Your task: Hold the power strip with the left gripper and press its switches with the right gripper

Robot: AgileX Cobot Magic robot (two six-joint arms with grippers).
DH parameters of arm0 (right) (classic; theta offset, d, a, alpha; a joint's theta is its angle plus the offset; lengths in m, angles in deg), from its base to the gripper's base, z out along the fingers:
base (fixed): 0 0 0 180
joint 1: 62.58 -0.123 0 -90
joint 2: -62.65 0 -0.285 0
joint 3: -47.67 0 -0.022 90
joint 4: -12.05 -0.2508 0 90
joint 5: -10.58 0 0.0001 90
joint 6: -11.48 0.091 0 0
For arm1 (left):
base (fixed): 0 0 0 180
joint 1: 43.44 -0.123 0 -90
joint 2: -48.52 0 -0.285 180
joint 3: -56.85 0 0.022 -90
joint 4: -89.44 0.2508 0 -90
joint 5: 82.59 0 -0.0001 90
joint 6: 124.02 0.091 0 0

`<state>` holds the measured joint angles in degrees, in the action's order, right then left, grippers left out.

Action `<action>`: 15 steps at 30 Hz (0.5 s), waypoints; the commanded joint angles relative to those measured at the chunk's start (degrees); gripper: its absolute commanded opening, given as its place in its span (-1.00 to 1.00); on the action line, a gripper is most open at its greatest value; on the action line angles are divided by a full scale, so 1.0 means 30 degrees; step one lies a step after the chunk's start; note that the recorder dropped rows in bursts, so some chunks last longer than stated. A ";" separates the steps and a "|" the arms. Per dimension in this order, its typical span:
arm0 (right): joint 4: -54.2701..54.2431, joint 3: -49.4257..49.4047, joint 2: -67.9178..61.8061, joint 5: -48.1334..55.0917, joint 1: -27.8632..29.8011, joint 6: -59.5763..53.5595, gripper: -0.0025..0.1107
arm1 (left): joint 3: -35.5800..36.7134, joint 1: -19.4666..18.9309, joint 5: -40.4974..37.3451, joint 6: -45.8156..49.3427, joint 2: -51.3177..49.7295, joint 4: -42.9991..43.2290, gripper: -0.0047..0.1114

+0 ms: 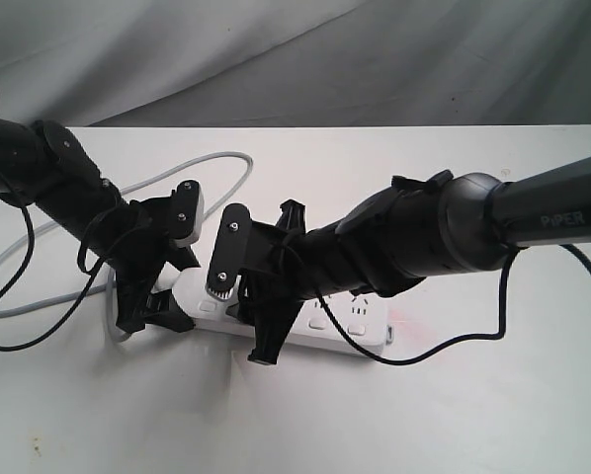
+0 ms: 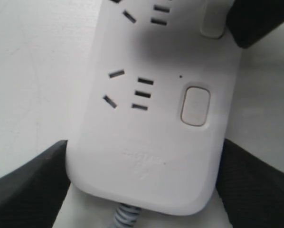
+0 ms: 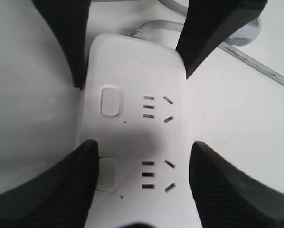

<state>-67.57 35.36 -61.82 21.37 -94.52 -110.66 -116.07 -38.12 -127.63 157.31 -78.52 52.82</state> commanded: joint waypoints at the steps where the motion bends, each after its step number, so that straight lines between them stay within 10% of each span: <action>1: 0.0032 -0.0057 -0.0150 -0.0582 -0.0036 -0.0206 -0.01 | -0.0070 0.0096 0.0087 -0.0084 -0.0065 -0.0191 0.34; 15: -0.0127 -0.0057 0.0524 -0.0970 0.0012 -0.0206 -0.01 | -0.0070 0.0096 0.0087 -0.0082 -0.0065 -0.0191 0.34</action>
<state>-67.65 35.36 -61.48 20.05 -94.52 -110.66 -116.07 -38.12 -127.17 157.31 -78.52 52.48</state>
